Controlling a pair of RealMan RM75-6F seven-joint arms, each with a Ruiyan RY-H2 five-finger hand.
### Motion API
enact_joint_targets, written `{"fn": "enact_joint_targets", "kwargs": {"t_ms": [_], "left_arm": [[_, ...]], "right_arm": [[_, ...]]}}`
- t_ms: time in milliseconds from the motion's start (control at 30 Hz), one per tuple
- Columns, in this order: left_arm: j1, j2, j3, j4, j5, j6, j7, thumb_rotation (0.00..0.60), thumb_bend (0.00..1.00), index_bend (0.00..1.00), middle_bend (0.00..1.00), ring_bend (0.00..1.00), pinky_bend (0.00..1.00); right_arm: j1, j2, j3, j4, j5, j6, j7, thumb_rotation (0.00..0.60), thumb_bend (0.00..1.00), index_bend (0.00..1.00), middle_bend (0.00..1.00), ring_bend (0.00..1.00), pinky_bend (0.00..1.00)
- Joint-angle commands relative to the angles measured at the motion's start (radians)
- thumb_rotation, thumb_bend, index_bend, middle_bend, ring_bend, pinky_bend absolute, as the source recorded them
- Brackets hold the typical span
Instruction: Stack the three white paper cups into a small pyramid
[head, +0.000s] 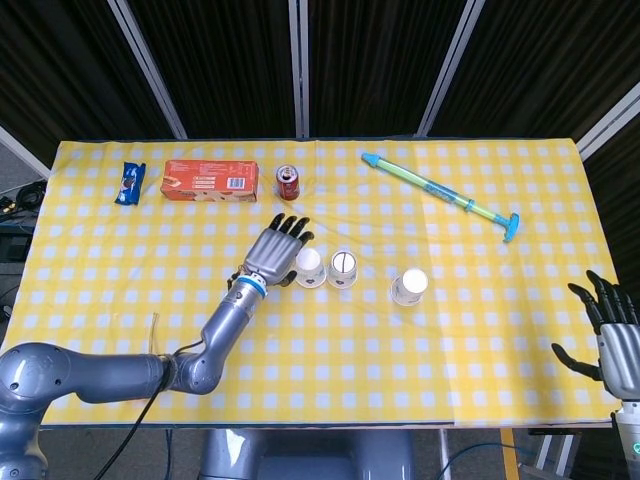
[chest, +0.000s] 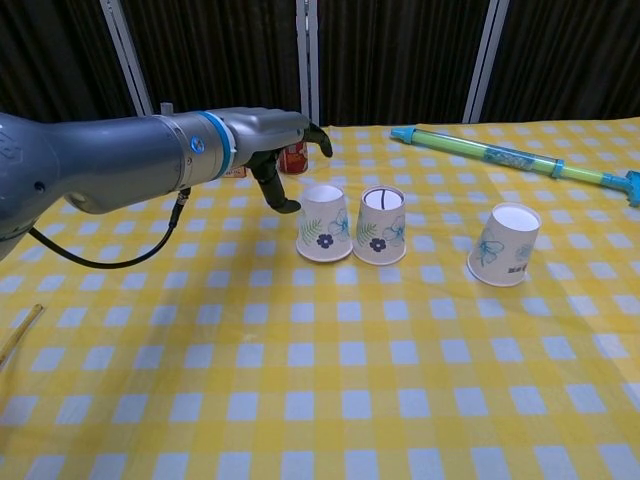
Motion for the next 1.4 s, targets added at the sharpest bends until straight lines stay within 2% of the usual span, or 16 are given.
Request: {"fn": "enact_joint_targets", "kwargs": {"t_ms": [33,167,267,400,533,633,800,900,933,1067,1267,1400], "left_arm": [[0.025,0.010,0.011,-0.010,0.048,0.012,-0.033,0.600,0.33,0.00,0.00,0.00,0.00],[0.079,0.049,0.027,-0.076,0.138,0.067,-0.087,0.600,0.33,0.00,0.00,0.00,0.00],[0.148,0.097,0.061,-0.147,0.243,0.146,-0.138,0.600,0.33,0.00,0.00,0.00,0.00],[0.260,0.174,0.134,-0.235,0.397,0.290,-0.181,0.600,0.33,0.00,0.00,0.00,0.00],[0.423,0.283,0.248,-0.335,0.572,0.506,-0.205,0.600,0.32,0.00,0.00,0.00,0.00],[0.503,0.329,0.292,-0.362,0.652,0.599,-0.220,0.600,0.31,0.00,0.00,0.00,0.00],[0.594,0.376,0.341,-0.378,0.733,0.689,-0.240,0.600,0.31,0.00,0.00,0.00,0.00],[0.678,0.410,0.385,-0.386,0.783,0.755,-0.255,0.600,0.31,0.00,0.00,0.00,0.00],[0.715,0.415,0.409,-0.381,0.822,0.786,-0.272,0.600,0.31,0.00,0.00,0.00,0.00],[0.758,0.433,0.425,-0.368,0.886,0.798,-0.282,0.600,0.31,0.00,0.00,0.00,0.00],[0.801,0.458,0.396,-0.371,0.939,0.798,-0.328,0.600,0.31,0.00,0.00,0.00,0.00],[0.821,0.470,0.378,-0.371,0.962,0.787,-0.344,0.600,0.31,0.00,0.00,0.00,0.00]], "right_arm": [[0.000,-0.002,-0.002,0.000,-0.001,-0.001,-0.003,0.600,0.10,0.18,0.00,0.00,0.00],[0.001,-0.006,-0.001,0.006,0.005,-0.006,-0.012,0.600,0.10,0.18,0.00,0.00,0.00],[0.002,-0.010,-0.001,0.007,0.018,-0.018,-0.028,0.600,0.10,0.18,0.00,0.00,0.00],[0.004,-0.014,0.001,0.004,0.030,-0.029,-0.050,0.600,0.10,0.18,0.00,0.00,0.00],[0.009,-0.018,0.004,-0.009,0.040,-0.038,-0.080,0.600,0.10,0.18,0.00,0.00,0.00],[0.015,-0.018,0.009,-0.029,0.043,-0.043,-0.097,0.600,0.10,0.18,0.00,0.00,0.00],[0.034,-0.013,0.016,-0.069,0.042,-0.063,-0.127,0.600,0.10,0.18,0.00,0.00,0.00],[0.079,0.000,0.021,-0.133,0.030,-0.122,-0.169,0.600,0.10,0.20,0.00,0.00,0.00],[0.107,0.010,0.018,-0.172,0.030,-0.174,-0.178,0.600,0.10,0.21,0.00,0.00,0.00],[0.157,0.028,0.027,-0.248,0.064,-0.259,-0.242,0.600,0.10,0.26,0.00,0.00,0.00],[0.251,-0.014,0.051,-0.346,0.186,-0.386,-0.440,0.600,0.10,0.26,0.00,0.00,0.00],[0.316,-0.060,0.080,-0.359,0.298,-0.442,-0.546,0.600,0.10,0.23,0.00,0.00,0.00]]}}
